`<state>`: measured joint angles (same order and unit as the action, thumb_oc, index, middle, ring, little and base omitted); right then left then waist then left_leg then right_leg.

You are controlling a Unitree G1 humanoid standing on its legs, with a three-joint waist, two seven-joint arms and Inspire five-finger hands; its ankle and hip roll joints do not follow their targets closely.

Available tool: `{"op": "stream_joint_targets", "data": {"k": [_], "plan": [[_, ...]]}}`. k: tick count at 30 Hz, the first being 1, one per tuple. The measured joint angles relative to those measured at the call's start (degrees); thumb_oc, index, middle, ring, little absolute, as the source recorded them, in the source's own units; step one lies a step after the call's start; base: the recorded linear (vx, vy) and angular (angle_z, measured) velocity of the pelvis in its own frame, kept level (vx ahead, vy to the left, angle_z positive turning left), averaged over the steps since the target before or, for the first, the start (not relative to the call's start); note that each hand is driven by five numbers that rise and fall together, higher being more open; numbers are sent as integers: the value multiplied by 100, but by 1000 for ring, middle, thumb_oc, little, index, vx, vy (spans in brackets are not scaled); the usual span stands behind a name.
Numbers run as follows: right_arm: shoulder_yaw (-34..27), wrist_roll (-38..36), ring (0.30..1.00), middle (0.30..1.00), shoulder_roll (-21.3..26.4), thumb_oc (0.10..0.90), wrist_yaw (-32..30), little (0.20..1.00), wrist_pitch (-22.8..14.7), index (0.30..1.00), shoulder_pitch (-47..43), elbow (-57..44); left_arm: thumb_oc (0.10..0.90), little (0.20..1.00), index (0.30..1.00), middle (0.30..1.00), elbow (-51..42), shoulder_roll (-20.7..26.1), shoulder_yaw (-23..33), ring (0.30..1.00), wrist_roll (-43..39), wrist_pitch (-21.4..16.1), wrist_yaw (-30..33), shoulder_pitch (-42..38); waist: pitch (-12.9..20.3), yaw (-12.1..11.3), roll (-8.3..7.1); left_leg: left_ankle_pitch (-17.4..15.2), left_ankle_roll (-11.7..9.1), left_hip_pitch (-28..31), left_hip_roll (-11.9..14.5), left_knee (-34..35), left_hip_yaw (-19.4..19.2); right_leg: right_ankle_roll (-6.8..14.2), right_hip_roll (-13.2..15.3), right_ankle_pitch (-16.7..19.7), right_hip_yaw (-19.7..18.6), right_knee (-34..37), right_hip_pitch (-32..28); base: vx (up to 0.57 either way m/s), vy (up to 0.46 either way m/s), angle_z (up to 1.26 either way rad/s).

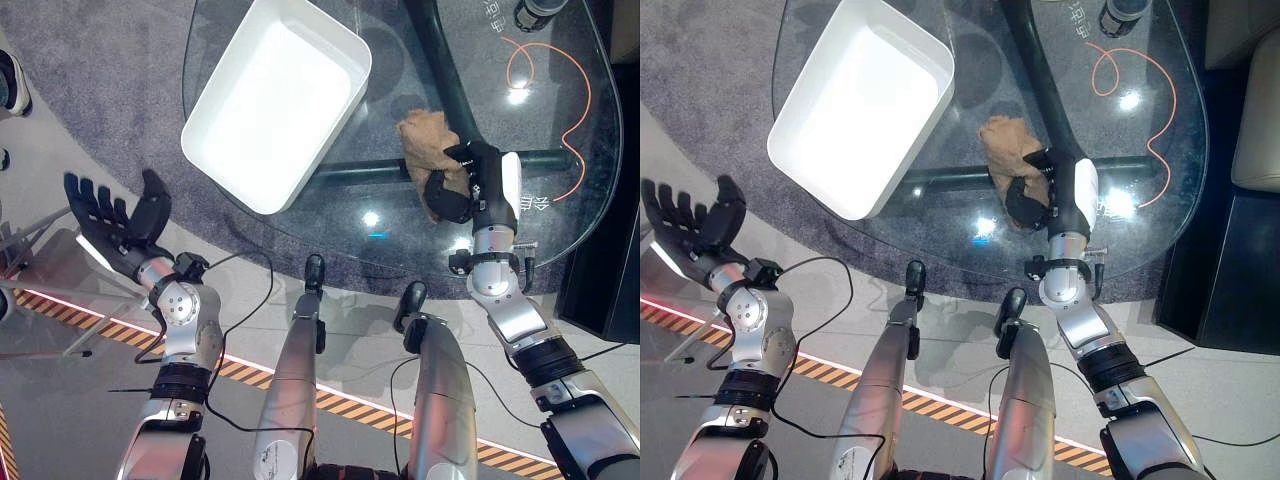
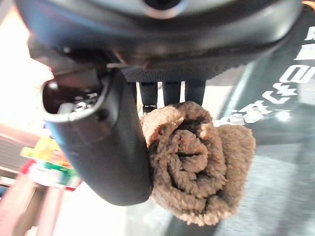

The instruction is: Wipe the table with a cloth and put it in the basket.

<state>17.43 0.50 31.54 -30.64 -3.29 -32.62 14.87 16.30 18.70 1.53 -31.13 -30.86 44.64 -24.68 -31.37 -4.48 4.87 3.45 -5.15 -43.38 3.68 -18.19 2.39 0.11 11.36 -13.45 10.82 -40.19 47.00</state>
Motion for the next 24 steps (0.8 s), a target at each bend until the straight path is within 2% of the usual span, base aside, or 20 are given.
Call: {"op": "stream_joint_targets", "data": {"k": [3,7,12,15,19,23,24], "plan": [[-84,-1,300,300,-58,100,1,200,-117,300,2,-293,800,900,900,900,-322,3,-1,900,80,12,-88,4,1,0,-3,0,0,6,0,-8,3,-1,1,2,-1,-13,-3,0,0,0],[-85,-5,300,300,-71,100,44,200,-184,300,14,-532,800,900,900,900,-605,5,-3,900,27,72,-538,113,1,0,-17,0,0,5,-3,-9,2,-1,4,3,-2,-10,-4,0,0,0],[-160,-64,300,300,-282,100,369,200,-250,300,73,-910,800,900,900,900,-1076,5,-76,900,-567,319,-1787,404,0,-3,-26,-3,5,6,-6,0,2,0,5,2,-1,1,-6,0,0,0],[-168,-63,300,300,-279,100,621,200,-333,300,149,-1052,800,900,900,900,-1101,5,-127,900,-872,597,-2339,425,0,0,-26,-5,8,9,-8,0,2,1,6,2,0,11,-16,0,0,0],[-170,-73,300,300,-259,100,962,200,-454,300,190,-1150,800,900,900,900,-1159,69,-327,900,-886,973,-2782,490,0,1,-26,-5,9,11,-10,3,0,2,8,3,0,15,-19,0,0,0],[-166,-248,300,300,-257,100,1226,200,-493,300,190,-1178,800,900,900,900,-1187,95,-374,900,-1324,1244,-3146,503,0,2,-26,-5,9,18,-9,8,-2,2,7,3,-1,15,-20,0,0,0],[-160,-310,300,300,-256,100,1365,200,-493,300,191,-1206,800,900,900,900,-1202,132,-432,900,-1636,1358,-3349,515,0,2,-26,-5,9,22,-10,13,-6,2,8,3,-5,16,-20,0,0,0]]}}
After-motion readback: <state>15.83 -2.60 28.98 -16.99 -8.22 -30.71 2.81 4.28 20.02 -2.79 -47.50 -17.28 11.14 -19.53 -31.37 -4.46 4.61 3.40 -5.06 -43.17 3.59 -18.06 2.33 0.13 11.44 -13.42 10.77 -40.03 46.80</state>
